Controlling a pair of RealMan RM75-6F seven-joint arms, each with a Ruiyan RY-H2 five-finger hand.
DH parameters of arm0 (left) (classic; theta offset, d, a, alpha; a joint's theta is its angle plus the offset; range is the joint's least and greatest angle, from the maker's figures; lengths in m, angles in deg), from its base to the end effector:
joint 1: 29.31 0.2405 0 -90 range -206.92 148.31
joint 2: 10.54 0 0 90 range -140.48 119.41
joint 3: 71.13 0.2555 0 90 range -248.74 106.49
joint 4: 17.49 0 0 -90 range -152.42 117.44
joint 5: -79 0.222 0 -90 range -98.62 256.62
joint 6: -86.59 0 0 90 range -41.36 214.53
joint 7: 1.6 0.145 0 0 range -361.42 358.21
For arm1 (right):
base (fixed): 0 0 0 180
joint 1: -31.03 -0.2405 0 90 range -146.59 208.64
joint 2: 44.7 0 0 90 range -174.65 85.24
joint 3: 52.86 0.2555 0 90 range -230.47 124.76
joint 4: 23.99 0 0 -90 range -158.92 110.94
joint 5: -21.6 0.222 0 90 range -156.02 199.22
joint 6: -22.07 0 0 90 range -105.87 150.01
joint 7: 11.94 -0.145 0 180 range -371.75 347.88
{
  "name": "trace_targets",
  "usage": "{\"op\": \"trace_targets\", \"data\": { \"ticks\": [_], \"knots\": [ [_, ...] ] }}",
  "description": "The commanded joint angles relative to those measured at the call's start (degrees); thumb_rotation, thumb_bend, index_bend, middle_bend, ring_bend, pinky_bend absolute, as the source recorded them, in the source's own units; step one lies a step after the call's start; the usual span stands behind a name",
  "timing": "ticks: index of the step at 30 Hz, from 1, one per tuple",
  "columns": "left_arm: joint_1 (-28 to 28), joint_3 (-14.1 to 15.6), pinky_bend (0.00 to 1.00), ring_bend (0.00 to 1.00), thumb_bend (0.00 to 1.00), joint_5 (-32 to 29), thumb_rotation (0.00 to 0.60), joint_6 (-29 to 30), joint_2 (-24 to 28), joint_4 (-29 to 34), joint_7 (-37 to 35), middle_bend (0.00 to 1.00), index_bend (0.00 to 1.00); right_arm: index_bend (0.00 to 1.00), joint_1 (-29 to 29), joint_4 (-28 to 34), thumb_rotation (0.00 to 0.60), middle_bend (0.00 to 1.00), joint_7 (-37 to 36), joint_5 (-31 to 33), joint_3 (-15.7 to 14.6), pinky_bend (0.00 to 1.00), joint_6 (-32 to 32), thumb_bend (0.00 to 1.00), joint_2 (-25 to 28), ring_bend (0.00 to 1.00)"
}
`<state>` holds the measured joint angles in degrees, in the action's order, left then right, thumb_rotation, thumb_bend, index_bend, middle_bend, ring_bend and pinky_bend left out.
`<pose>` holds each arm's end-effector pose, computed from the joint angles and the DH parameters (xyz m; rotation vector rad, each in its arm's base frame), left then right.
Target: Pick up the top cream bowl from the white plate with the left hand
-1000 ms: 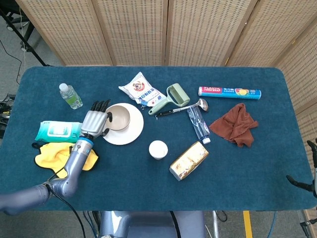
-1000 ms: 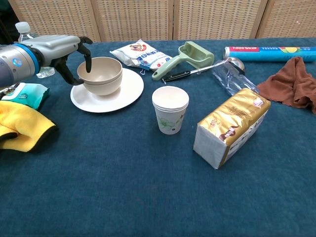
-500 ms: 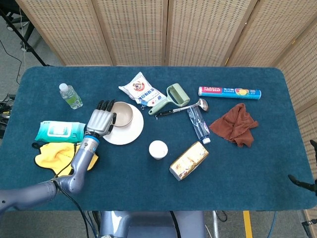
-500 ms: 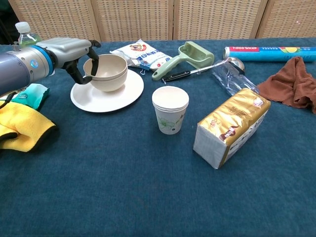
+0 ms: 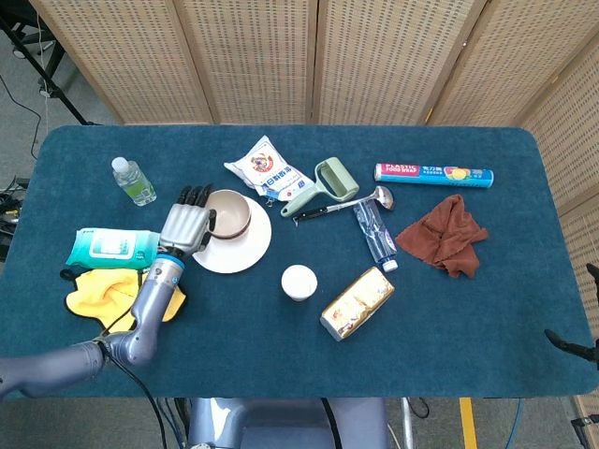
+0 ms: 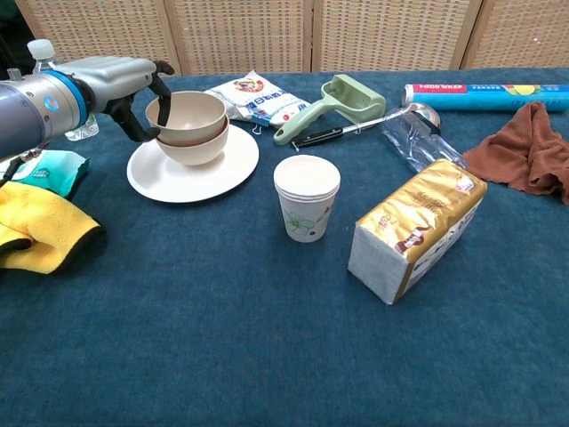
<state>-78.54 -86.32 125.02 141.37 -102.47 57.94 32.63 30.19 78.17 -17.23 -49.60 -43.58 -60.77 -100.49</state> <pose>-0.1467 0.4064 -0.0164 -1.7047 -0.8640 -0.7401 -0.3277 -0.1787 0.1999 1.0526 -1.0703 0.8908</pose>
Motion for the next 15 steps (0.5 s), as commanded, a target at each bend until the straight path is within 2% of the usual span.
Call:
{"op": "trace_targets", "data": {
  "ticks": [1,10,12,15],
  "knots": [
    [0.4,-0.3,0.00,0.00,0.48,0.4,0.600,0.9,1.2,1.5,-0.8,0.00,0.75,0.04,0.0,0.0,0.600,0.00,0.1,0.0,0.0,0.00,0.0,0.00,0.0,0.00],
    [3.5,-0.8,0.00,0.00,0.47,6.2,0.600,5.2,6.5,9.6,-7.2,0.00,0.75,0.04,0.0,0.2,0.600,0.00,0.5,-0.5,-0.3,0.00,-0.1,0.00,-0.2,0.00],
    [4.7,0.1,0.00,0.00,0.47,8.7,0.600,5.8,8.1,11.7,-8.9,0.00,0.75,0.04,0.0,0.2,0.600,0.00,0.8,-0.6,-0.4,0.00,0.0,0.00,-0.3,0.00],
    [6.9,3.0,0.00,0.00,0.47,14.7,0.600,7.0,11.0,14.6,-11.5,0.00,0.75,0.04,-0.2,0.2,0.600,0.00,1.4,-0.8,-0.6,0.00,0.2,0.00,-0.5,0.00]
  ]
}}
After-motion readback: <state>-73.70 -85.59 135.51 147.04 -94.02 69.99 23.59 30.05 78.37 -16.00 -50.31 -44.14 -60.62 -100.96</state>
